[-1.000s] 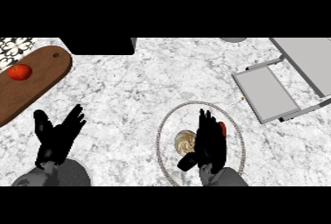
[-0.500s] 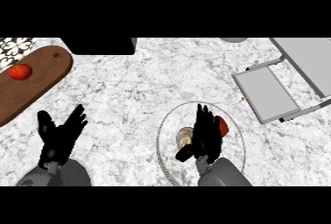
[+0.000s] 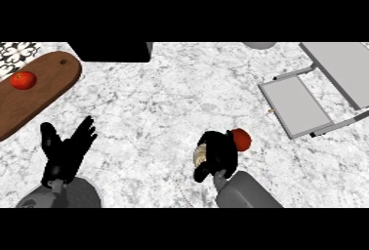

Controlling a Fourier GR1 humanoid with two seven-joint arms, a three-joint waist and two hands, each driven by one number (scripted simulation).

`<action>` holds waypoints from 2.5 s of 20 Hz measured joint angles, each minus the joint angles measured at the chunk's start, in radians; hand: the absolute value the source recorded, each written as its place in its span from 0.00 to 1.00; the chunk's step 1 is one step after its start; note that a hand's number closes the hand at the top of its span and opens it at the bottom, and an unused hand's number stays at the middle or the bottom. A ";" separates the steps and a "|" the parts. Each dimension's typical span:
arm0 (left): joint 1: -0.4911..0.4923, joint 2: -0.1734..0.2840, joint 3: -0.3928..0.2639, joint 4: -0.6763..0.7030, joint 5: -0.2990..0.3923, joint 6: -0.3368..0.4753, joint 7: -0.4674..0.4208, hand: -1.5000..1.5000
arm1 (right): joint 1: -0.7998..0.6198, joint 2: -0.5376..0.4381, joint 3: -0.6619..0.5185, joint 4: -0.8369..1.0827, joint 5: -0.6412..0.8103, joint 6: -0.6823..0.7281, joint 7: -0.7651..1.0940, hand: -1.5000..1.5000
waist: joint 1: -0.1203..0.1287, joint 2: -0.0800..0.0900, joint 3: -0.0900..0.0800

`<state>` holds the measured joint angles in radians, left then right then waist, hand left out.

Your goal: Pick the cupcake from the placemat and place it in the tiered shelf

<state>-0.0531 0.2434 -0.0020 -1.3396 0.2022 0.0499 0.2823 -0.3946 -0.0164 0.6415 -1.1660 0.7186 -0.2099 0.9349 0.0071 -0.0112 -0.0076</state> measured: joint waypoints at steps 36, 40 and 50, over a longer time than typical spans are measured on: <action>-0.009 -0.019 0.008 0.016 -0.020 -0.002 0.003 0.50 | -1.023 -0.213 -0.671 0.629 0.602 -0.210 0.321 1.00 | 0.003 0.002 0.003; -0.002 -0.019 0.011 0.013 -0.020 -0.005 -0.006 0.50 | -1.093 -0.260 -0.728 0.659 0.662 -0.180 0.323 1.00 | -0.001 0.003 0.004; 0.016 -0.004 0.028 -0.018 -0.008 -0.013 0.013 0.50 | -1.142 -0.383 -0.818 0.639 0.731 -0.098 0.296 1.00 | -0.012 0.002 0.006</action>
<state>-0.0370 0.2395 0.0263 -1.3571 0.1940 0.0365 0.2954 -1.5365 -0.3995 -0.1770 -0.5273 1.4498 -0.3081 1.2308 -0.0047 -0.0091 -0.0012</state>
